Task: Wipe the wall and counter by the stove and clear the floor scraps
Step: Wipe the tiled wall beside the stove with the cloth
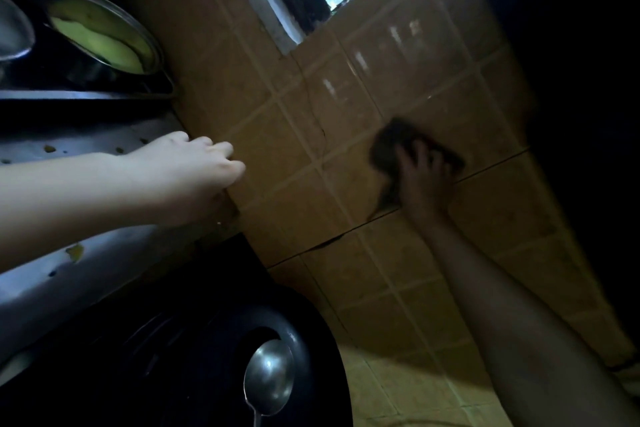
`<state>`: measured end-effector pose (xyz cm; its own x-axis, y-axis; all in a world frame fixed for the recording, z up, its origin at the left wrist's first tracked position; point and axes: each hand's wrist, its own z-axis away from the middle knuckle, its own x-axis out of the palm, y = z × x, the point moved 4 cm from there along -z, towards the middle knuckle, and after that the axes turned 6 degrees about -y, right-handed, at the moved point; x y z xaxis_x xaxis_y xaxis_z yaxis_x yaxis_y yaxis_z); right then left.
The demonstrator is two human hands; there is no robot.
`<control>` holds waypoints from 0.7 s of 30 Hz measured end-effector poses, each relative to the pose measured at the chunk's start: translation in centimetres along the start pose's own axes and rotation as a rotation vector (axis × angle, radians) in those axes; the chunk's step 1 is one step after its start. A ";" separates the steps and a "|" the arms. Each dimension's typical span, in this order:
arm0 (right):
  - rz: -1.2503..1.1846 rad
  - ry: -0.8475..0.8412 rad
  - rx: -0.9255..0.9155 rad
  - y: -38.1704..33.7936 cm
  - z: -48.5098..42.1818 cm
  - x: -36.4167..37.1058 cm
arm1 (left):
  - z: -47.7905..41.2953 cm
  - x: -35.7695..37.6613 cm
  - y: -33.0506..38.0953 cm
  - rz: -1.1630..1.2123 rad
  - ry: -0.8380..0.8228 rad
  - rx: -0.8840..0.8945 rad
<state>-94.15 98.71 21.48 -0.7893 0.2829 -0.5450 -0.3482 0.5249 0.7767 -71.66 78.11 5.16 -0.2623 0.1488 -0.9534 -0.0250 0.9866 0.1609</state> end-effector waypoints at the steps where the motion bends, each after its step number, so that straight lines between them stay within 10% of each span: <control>1: -0.103 0.017 0.155 0.6 -1.2 -0.7 | -0.3 0.1 -0.1 -0.004 -0.012 0.009; 5: -0.171 0.098 0.346 -0.9 -2.9 -1.3 | -0.8 0.5 0.0 0.018 0.033 0.007; 14: 0.243 -0.633 -0.545 -6.6 10.4 9.4 | -0.9 2.5 2.5 0.139 -0.022 0.034; 17: 0.334 -0.467 -0.583 -1.9 13.2 7.8 | -0.8 2.5 3.7 0.147 0.033 0.078; 21: 0.122 -0.206 -0.149 5.2 13.1 4.0 | -0.5 2.3 5.7 0.140 0.036 0.038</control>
<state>-92.51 113.09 19.22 -0.7161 0.5019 -0.4850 -0.3392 0.3571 0.8703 -72.93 84.04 4.00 -0.2953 0.2833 -0.9124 0.0509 0.9583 0.2810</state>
